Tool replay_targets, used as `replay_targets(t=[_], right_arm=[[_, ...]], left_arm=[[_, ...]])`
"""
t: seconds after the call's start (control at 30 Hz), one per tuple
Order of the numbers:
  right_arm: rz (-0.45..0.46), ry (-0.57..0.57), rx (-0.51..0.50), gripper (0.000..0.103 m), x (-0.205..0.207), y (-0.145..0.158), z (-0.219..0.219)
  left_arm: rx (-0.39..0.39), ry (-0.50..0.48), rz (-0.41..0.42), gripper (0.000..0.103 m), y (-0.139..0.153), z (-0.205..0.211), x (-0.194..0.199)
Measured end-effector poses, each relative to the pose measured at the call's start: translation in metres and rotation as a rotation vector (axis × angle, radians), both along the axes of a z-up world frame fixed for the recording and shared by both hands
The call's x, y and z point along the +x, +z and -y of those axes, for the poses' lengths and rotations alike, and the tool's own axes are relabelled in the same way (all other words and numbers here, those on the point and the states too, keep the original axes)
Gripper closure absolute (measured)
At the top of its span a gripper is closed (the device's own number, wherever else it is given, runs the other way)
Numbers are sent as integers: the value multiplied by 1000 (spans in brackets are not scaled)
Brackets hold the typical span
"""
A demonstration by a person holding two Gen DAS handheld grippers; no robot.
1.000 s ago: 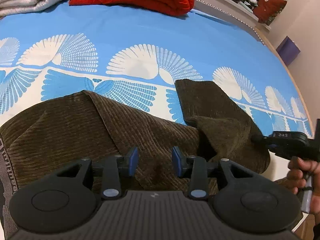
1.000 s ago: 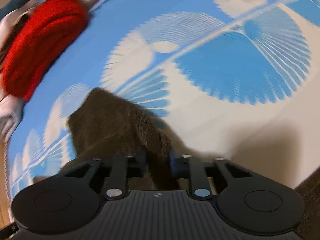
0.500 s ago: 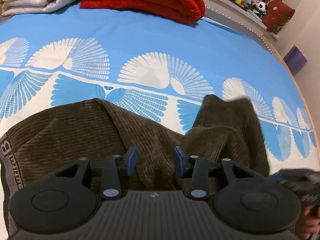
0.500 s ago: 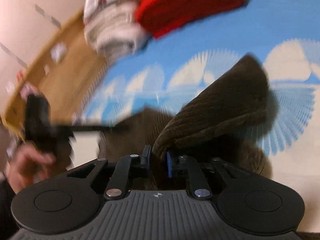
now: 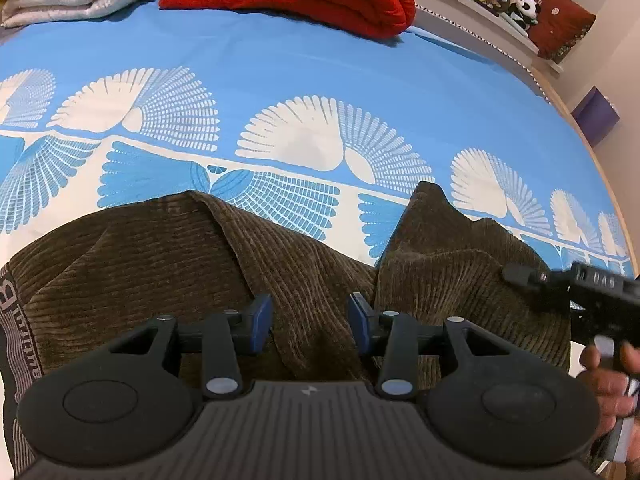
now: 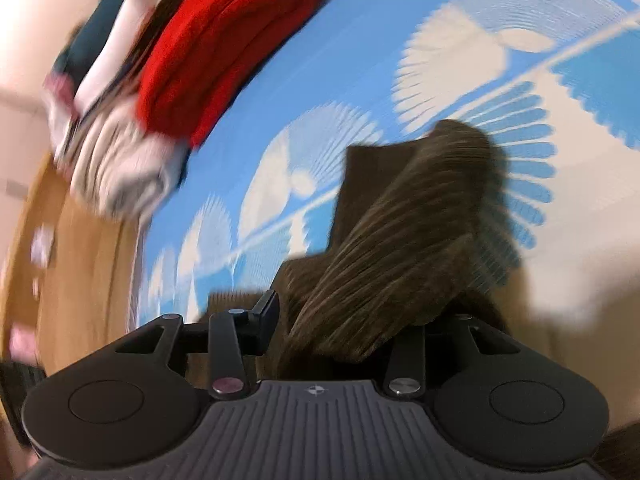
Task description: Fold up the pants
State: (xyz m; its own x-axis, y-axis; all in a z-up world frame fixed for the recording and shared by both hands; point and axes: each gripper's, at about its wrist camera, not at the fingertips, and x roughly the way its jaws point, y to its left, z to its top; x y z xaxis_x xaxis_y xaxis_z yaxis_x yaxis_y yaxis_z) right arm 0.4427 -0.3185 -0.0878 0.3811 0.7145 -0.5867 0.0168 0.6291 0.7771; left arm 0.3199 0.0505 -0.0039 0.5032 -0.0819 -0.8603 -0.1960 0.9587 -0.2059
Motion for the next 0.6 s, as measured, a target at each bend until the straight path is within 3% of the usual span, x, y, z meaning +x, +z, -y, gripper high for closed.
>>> replay_targets(t=[0.27,0.4,0.43,0.5,0.6], right_arm=[[-46,-265,97,58,29,-28,37],[-54,-320,142,59,39,-41,45],[-50,-314,144,63,40,-41,43],[-15,-284,106,91,42,-33,36],[94,-179,13,97,47,-3,16]], left_arm=[[2,-12,-5,56,-1,3,1],[0,-24,-8,56,-2,2,1],[-7,-39,-7,56,-1,4,1],[-60,-110,12,56,3,9,1],[-180,-257,56,56,15,21,-2]])
